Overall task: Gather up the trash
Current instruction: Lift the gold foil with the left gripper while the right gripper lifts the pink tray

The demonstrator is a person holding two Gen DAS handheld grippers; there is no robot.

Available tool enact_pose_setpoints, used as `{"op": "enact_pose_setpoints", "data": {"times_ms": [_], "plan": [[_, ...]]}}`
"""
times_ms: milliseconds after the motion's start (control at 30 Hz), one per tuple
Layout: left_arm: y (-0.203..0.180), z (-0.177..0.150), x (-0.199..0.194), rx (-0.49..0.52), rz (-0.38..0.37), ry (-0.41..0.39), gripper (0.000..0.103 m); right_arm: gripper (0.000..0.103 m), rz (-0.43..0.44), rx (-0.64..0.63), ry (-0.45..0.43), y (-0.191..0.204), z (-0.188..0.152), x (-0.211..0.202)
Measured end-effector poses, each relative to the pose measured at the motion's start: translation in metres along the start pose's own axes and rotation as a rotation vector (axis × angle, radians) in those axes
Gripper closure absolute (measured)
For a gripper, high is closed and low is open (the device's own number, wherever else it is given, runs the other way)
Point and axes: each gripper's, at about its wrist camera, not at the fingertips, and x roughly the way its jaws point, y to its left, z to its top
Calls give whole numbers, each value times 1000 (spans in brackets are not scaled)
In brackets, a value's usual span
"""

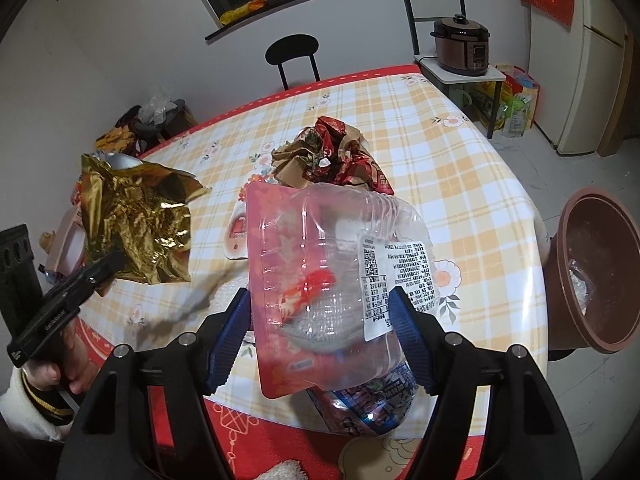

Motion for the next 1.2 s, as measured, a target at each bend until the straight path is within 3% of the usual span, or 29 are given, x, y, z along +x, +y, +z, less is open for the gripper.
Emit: {"op": "enact_pose_setpoints", "data": {"times_ms": [600,1200], "plan": [[-6,8,-3,8,-7,-21,89,46,17,-21,-87,9,13,-27],[-15,27,-29,36,-12,-94,89,47,20,-80,-214,25,26,-65]]}}
